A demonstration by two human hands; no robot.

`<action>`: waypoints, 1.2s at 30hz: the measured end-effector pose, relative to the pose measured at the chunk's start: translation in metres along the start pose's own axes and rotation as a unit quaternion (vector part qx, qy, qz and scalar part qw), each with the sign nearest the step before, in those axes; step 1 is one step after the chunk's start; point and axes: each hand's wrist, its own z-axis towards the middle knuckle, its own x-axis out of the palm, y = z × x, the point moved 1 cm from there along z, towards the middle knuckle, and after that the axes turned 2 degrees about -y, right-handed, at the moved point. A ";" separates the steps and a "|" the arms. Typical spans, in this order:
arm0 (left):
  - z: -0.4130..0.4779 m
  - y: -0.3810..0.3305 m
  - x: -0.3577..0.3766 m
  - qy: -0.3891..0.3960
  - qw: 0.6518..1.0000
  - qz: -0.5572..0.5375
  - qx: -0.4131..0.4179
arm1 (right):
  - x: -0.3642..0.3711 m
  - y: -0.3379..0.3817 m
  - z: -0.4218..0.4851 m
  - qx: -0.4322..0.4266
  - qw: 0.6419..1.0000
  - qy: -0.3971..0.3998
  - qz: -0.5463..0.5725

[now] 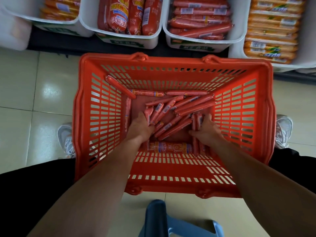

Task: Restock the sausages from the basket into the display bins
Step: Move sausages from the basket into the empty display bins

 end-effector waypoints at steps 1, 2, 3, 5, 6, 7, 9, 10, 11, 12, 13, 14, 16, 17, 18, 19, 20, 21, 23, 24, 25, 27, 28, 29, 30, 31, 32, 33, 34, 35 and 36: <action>-0.001 0.000 -0.003 -0.003 1.000 0.001 -0.002 | 0.000 -0.001 -0.002 0.004 1.000 -0.003 0.007; -0.001 0.000 -0.005 -0.003 1.000 0.001 -0.003 | 0.001 0.000 -0.005 0.008 1.000 -0.008 0.017; -0.002 -0.001 -0.008 -0.003 1.000 0.000 -0.002 | 0.003 0.001 -0.008 0.010 1.000 -0.014 0.022; -0.004 -0.001 -0.011 0.002 1.000 -0.001 0.001 | 0.007 0.001 -0.013 0.010 1.000 -0.019 0.022; -0.004 -0.002 -0.011 0.004 1.000 0.002 0.005 | 0.009 0.000 -0.015 0.013 0.999 -0.016 0.031; -0.004 -0.001 -0.011 0.008 1.000 0.006 0.009 | 0.010 0.000 -0.015 0.019 0.999 -0.010 0.045; -0.005 -0.001 -0.011 0.019 1.000 0.010 0.012 | 0.010 -0.004 -0.015 0.040 0.997 0.004 0.069; -0.005 0.000 -0.010 0.026 1.000 0.009 0.012 | 0.011 -0.005 -0.016 0.047 0.996 0.012 0.073; -0.005 0.000 -0.010 0.034 0.999 0.008 0.012 | 0.012 -0.005 -0.016 0.046 0.996 0.022 0.074; -0.005 0.000 -0.009 0.040 0.999 0.008 0.012 | 0.014 -0.002 -0.017 0.037 0.996 0.035 0.068; -0.006 0.000 -0.008 0.044 0.999 0.009 0.013 | 0.017 0.001 -0.018 0.020 0.997 0.051 0.059; -0.006 0.000 -0.006 0.044 0.999 0.010 0.015 | 0.020 0.006 -0.020 -0.002 0.997 0.067 0.045; -0.007 -0.002 -0.006 0.034 0.999 0.010 0.019 | 0.025 0.016 -0.023 -0.044 0.995 0.091 0.019; -0.007 -0.004 -0.006 0.028 0.999 0.006 0.020 | 0.027 0.020 -0.024 -0.062 0.993 0.099 0.011; -0.008 -0.005 -0.008 0.022 1.000 -0.001 0.022 | 0.027 0.025 -0.025 -0.078 0.992 0.101 0.007; -0.008 -0.006 -0.011 0.020 1.000 -0.010 0.021 | 0.026 0.028 -0.026 -0.088 0.991 0.101 0.008; -0.010 -0.008 -0.015 0.018 0.999 -0.021 0.024 | 0.024 0.032 -0.027 -0.097 0.990 0.099 0.015; -0.012 -0.009 -0.020 0.018 0.999 -0.032 0.032 | 0.021 0.036 -0.030 -0.103 0.990 0.095 0.025; -0.017 -0.009 -0.031 0.016 0.997 -0.046 0.053 | 0.011 0.044 -0.035 -0.118 0.988 0.088 0.046; -0.021 -0.010 -0.037 0.014 0.997 -0.047 0.062 | 0.004 0.048 -0.038 -0.128 0.987 0.083 0.051; -0.025 -0.011 -0.044 0.012 0.997 -0.047 0.067 | -0.003 0.052 -0.042 -0.140 0.986 0.075 0.051; -0.036 -0.016 -0.058 0.011 0.996 -0.044 0.081 | -0.021 0.061 -0.049 -0.160 0.985 0.055 0.041; -0.043 -0.019 -0.067 0.010 0.995 -0.042 0.094 | -0.032 0.066 -0.054 -0.167 0.984 0.047 0.035; -0.050 -0.024 -0.076 0.011 0.994 -0.039 0.104 | -0.042 0.071 -0.060 -0.173 0.984 0.041 0.032; -0.057 -0.027 -0.084 0.012 0.993 -0.039 0.112 | -0.055 0.077 -0.066 -0.181 0.982 0.033 0.031; -0.066 -0.032 -0.094 0.014 0.992 -0.040 0.118 | -0.068 0.083 -0.073 -0.189 0.981 0.022 0.029; -0.073 -0.037 -0.104 0.013 0.991 -0.041 0.127 | -0.081 0.088 -0.080 -0.198 0.980 0.008 0.027; -0.080 -0.042 -0.115 0.008 0.990 -0.040 0.134 | -0.096 0.094 -0.087 -0.206 0.978 -0.006 0.027; -0.087 -0.047 -0.126 -0.001 0.988 -0.043 0.145 | -0.111 0.100 -0.095 -0.220 0.975 -0.020 0.029; -0.094 -0.053 -0.138 -0.011 0.986 -0.046 0.157 | -0.125 0.106 -0.101 -0.231 0.972 -0.034 0.029; -0.099 -0.058 -0.149 -0.022 0.983 -0.050 0.173 | -0.139 0.112 -0.108 -0.243 0.968 -0.046 0.029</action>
